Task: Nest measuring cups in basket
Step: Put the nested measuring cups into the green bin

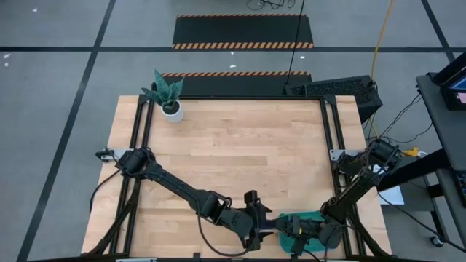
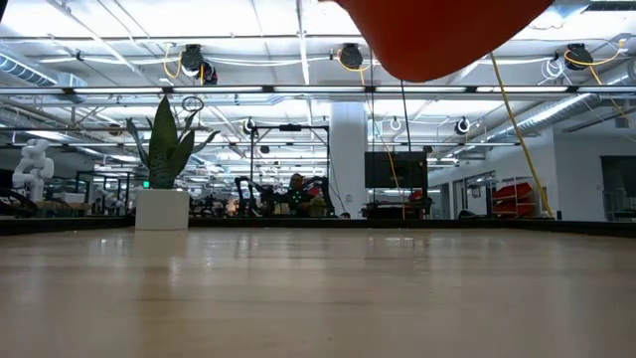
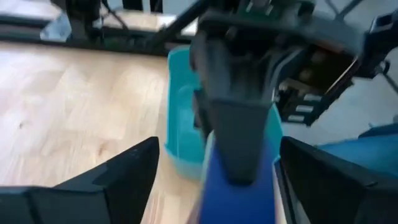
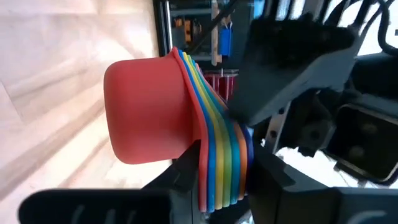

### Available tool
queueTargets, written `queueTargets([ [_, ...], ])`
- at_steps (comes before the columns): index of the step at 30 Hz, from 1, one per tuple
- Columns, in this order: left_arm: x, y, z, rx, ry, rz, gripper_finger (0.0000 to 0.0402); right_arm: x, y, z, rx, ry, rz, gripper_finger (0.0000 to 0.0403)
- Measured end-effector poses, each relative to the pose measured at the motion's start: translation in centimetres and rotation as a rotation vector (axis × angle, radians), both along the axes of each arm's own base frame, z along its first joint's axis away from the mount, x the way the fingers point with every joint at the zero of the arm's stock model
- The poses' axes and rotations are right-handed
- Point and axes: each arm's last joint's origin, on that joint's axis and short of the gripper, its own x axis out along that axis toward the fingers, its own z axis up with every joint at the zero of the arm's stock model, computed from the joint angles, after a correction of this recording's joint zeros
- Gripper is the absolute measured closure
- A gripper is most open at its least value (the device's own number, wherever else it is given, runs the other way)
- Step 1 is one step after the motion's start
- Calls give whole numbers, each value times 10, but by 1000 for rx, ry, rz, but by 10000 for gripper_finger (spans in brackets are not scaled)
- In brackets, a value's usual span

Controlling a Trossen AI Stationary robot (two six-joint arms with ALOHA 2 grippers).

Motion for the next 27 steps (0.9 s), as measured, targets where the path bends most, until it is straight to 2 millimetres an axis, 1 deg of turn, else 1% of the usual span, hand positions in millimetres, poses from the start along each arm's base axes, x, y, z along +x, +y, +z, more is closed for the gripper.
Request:
queueTargets([
  [2,2,-1,3,5,-38,-8,58,-4,2,0,-13,-2,-16,330],
  [5,0,-2,12,23,-85,-2,56,-11,6,3,2,-10,-18,330],
  [10,-9,2,38,62,-170,67,71,-28,13,10,22,-30,-52,330],
  [14,-16,3,55,97,-216,95,86,-48,18,23,134,-49,-7,330],
  [17,-22,2,65,115,-248,120,96,-63,18,35,207,-58,5,330],
  [22,-22,3,71,114,-282,141,106,-87,8,60,297,-58,29,330],
  [27,-22,3,73,111,-301,163,108,-101,-17,89,413,-44,79,330],
])
